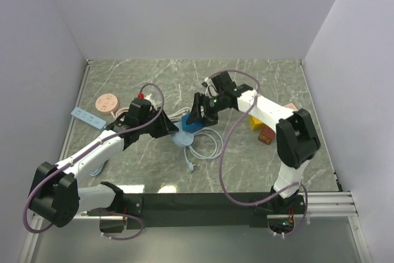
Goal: Pull the plug off the socket
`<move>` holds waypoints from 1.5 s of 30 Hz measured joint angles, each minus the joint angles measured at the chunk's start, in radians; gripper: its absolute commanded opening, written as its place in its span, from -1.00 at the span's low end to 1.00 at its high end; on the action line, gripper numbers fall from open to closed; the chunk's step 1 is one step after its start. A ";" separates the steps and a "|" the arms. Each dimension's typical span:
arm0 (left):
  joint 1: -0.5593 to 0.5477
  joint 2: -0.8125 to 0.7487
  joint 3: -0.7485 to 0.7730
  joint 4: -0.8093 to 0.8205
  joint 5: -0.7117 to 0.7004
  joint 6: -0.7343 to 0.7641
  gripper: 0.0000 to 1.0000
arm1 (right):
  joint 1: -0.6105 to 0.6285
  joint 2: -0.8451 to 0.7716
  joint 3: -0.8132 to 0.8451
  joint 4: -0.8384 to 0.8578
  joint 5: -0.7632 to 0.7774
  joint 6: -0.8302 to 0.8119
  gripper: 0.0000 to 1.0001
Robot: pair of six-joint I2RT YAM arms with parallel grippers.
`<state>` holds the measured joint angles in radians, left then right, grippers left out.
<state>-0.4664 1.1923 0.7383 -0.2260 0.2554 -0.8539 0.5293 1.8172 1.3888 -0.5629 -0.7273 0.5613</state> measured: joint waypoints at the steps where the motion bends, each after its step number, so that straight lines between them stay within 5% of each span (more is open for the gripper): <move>1: 0.000 0.003 0.000 -0.017 0.002 0.001 -0.99 | 0.015 -0.030 -0.044 0.030 0.027 0.030 -1.00; 11: 0.013 0.023 0.003 -0.087 -0.019 0.008 -0.99 | 0.132 -0.246 -0.210 0.098 0.288 0.172 -1.00; 20: 0.013 -0.016 0.092 -0.179 -0.065 0.026 -0.99 | -0.203 -0.226 -0.080 -0.079 0.660 0.089 -1.00; 27: 0.057 -0.111 0.355 -0.317 -0.177 0.058 -0.99 | -0.401 -0.151 -0.063 -0.163 0.845 0.085 -1.00; 33: 0.224 -0.150 0.469 -0.452 -0.315 0.102 -0.99 | -0.481 -0.056 0.021 -0.207 0.921 0.097 -1.00; 39: 0.558 -0.149 0.475 -0.618 -0.430 0.161 -0.99 | -0.511 -0.003 0.038 -0.219 0.927 0.102 -1.00; 45: 0.756 -0.087 0.500 -0.637 -0.461 0.231 -0.99 | -0.517 0.042 0.058 -0.233 0.927 0.103 -1.00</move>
<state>0.2901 1.1049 1.2381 -0.8627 -0.2054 -0.6228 0.0124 1.8587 1.4467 -0.7956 0.1993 0.6647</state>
